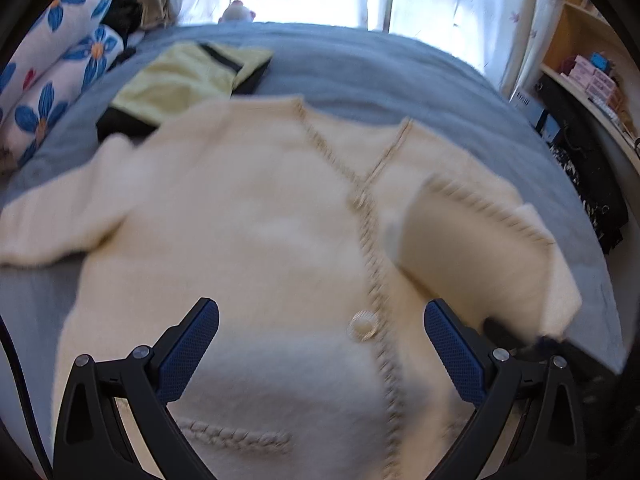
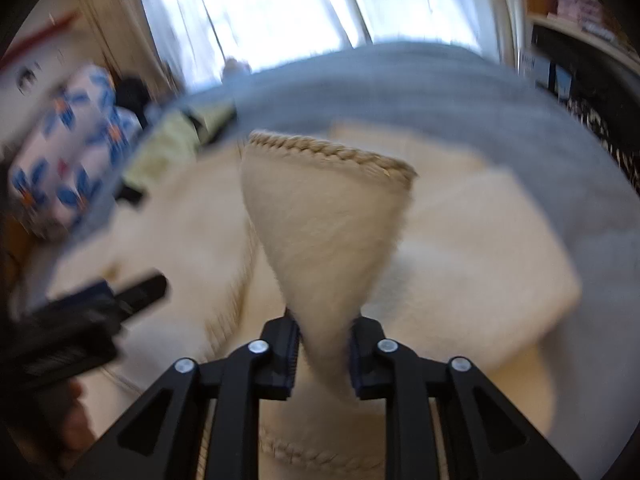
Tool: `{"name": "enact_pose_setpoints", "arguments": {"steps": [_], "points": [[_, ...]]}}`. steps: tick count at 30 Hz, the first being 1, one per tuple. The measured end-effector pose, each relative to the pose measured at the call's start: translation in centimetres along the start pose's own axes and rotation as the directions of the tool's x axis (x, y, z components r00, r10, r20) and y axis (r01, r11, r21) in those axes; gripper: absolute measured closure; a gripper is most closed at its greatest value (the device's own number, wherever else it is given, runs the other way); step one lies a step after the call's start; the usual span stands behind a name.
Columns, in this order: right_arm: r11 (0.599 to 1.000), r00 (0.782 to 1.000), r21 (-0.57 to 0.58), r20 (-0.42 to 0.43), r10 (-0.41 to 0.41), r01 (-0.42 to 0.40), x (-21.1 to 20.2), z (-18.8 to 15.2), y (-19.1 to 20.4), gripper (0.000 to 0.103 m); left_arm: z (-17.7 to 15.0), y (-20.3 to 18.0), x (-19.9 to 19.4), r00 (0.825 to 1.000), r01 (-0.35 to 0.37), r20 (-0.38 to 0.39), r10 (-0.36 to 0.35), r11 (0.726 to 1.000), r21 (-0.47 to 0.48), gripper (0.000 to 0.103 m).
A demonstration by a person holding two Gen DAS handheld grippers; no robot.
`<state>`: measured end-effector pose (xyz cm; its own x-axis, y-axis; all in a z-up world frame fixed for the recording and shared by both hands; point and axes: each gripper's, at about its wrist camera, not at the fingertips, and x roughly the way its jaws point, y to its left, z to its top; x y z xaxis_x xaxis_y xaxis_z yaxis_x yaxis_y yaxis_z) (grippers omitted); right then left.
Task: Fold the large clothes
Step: 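Lift the sleeve with the right gripper and fold it across the cardigan front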
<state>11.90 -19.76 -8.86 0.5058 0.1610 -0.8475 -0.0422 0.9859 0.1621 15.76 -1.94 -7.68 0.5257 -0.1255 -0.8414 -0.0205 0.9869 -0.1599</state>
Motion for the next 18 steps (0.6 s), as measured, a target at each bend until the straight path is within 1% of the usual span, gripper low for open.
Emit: {"name": "enact_pose_setpoints", "arguments": {"steps": [1, 2, 3, 4, 5, 6, 8, 11, 13, 14, 15, 16, 18], "points": [[1.000, 1.000, 0.002, -0.018, -0.014, 0.014, 0.8, -1.0, 0.7, 0.076, -0.5, 0.5, 0.4, 1.000, 0.004, -0.023, -0.004, 1.000, -0.008, 0.001], [0.999, 0.999, -0.011, 0.017, -0.043, 0.043, 0.5, -1.9, 1.4, 0.074, -0.9, 1.0, 0.7, 0.999, 0.009, -0.041, -0.010, 1.000, -0.017, 0.001], [0.998, 0.998, -0.026, 0.040, -0.057, 0.058, 0.0, -2.3, 2.0, 0.065, -1.2, 1.5, 0.9, 0.998, 0.016, -0.055, -0.018, 1.000, -0.027, 0.001], [0.997, 0.997, -0.038, 0.047, -0.058, 0.060, -0.6, -2.6, 2.3, 0.059, -1.5, 1.8, 1.2, 0.997, 0.028, -0.071, -0.031, 0.999, -0.043, 0.001], [0.998, 0.997, -0.037, 0.051, -0.049, 0.051, -1.3, -2.7, 2.3, 0.045, -1.6, 1.9, 1.4, 0.995, 0.041, -0.084, -0.046, 0.998, -0.057, 0.001], [0.999, 0.997, -0.028, 0.066, -0.037, 0.039, -2.2, -2.8, 2.3, 0.036, -1.7, 2.0, 1.6, 0.994, 0.057, -0.094, -0.064, 0.996, -0.071, 0.001], [0.999, 0.994, -0.026, 0.105, -0.030, 0.033, -3.5, -2.9, 2.4, 0.034, -1.8, 2.4, 1.9, 0.989, 0.096, -0.105, -0.106, 0.991, -0.095, 0.001], [0.999, 0.991, -0.026, 0.125, -0.043, 0.047, -4.4, -3.0, 2.1, 0.034, -2.0, 2.3, 2.1, 0.978, 0.162, -0.110, -0.175, 0.980, -0.114, 0.001], [0.997, 0.988, -0.021, 0.139, -0.072, 0.076, -5.0, -3.7, 1.6, 0.034, -1.9, 1.7, 2.4, 0.969, 0.200, -0.121, -0.215, 0.972, -0.120, 0.001], [0.995, 0.985, -0.025, 0.140, -0.097, 0.101, -5.0, -4.1, 1.5, 0.034, -1.8, 1.4, 2.6, 0.964, 0.215, -0.128, -0.231, 0.968, -0.125, 0.001], [0.989, 0.979, -0.033, 0.147, -0.138, 0.144, -4.9, -4.1, 1.8, 0.034, -1.8, 1.3, 2.7, 0.961, 0.229, -0.131, -0.245, 0.965, -0.130, 0.001], [0.978, 0.968, -0.046, 0.161, -0.192, 0.202, -5.0, -4.2, 2.0, 0.034, -1.7, 1.1, 2.7, 0.956, 0.246, -0.131, -0.263, 0.960, -0.133, 0.001], [0.954, 0.945, -0.080, 0.182, -0.271, 0.289, -5.2, -4.3, 2.4, 0.034, -1.4, 0.6, 2.8, 0.946, 0.282, -0.127, -0.300, 0.949, -0.139, 0.001]]}}
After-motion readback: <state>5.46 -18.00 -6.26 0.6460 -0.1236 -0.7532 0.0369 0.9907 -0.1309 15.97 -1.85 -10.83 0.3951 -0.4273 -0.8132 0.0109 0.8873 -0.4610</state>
